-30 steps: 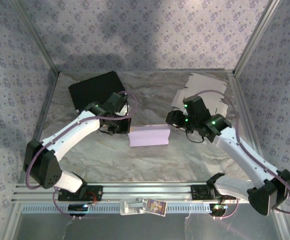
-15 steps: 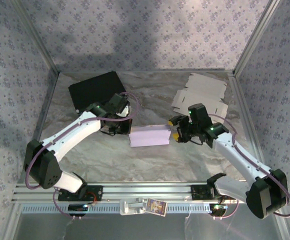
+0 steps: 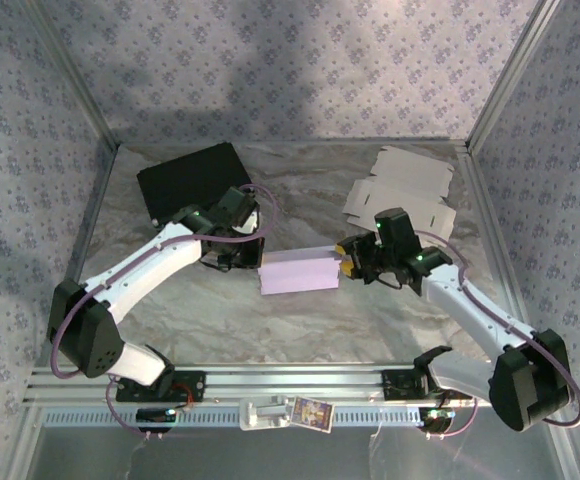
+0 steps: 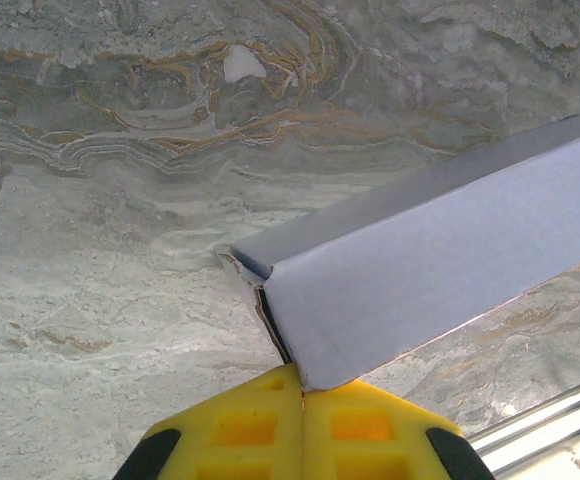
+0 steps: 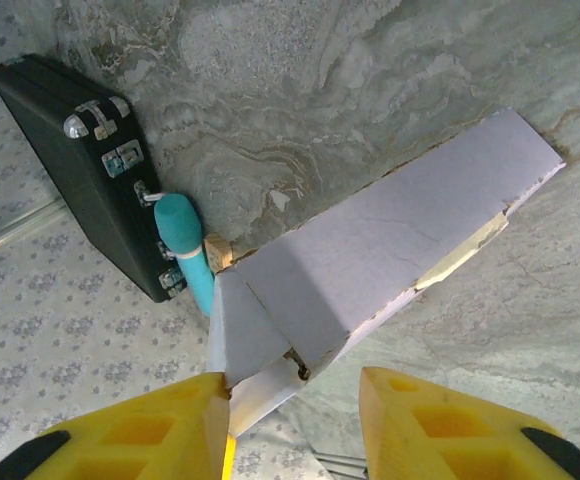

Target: Fold the paper box

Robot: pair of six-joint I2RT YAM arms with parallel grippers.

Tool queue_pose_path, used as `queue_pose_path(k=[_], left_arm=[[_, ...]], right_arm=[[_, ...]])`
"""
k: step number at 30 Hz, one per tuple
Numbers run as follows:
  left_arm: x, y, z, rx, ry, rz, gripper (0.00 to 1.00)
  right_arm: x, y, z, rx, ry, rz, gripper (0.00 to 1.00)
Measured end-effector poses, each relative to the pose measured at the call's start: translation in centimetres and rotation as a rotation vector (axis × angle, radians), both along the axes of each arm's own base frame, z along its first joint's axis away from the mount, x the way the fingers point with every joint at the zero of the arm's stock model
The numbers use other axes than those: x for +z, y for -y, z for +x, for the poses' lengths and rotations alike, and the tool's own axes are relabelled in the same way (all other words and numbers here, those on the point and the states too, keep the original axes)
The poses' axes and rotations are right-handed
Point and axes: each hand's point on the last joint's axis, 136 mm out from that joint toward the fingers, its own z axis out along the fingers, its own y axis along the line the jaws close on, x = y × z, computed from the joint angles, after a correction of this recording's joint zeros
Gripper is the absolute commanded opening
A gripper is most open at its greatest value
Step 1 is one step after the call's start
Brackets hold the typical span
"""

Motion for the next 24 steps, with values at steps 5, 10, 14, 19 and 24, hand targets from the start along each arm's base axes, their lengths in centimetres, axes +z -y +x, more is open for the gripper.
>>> queue_pose_path(k=[5,10,14,19,24], left_arm=[[0.4,-0.1,-0.6,0.011,-0.012,-0.008,0.28],[2.8,-0.3,-1.3,0.054,0.002,-0.084,0.42],[5.1,-1.1,-0.9,0.156,0.008,-0.199,0.45],[3.7,-2.1,-0.3,0.283,-0.067,-0.26,0.42],[0.7,-1.5,-0.8,0.309,-0.169,-0.265,0.39]], right_arm=[[-0.4,0.0,-0.3,0.026,-0.009,-0.011,0.33],[-1.0,0.2,-1.2,0.055,-0.036,-0.029,0.32],[-1.2,0.2,-1.5,0.067,-0.049,-0.033,0.31],[-1.2,0.2,-1.7,0.071,-0.056,-0.03,0.3],[-1.2,0.2,-1.7,0.075,-0.052,-0.033,0.3]])
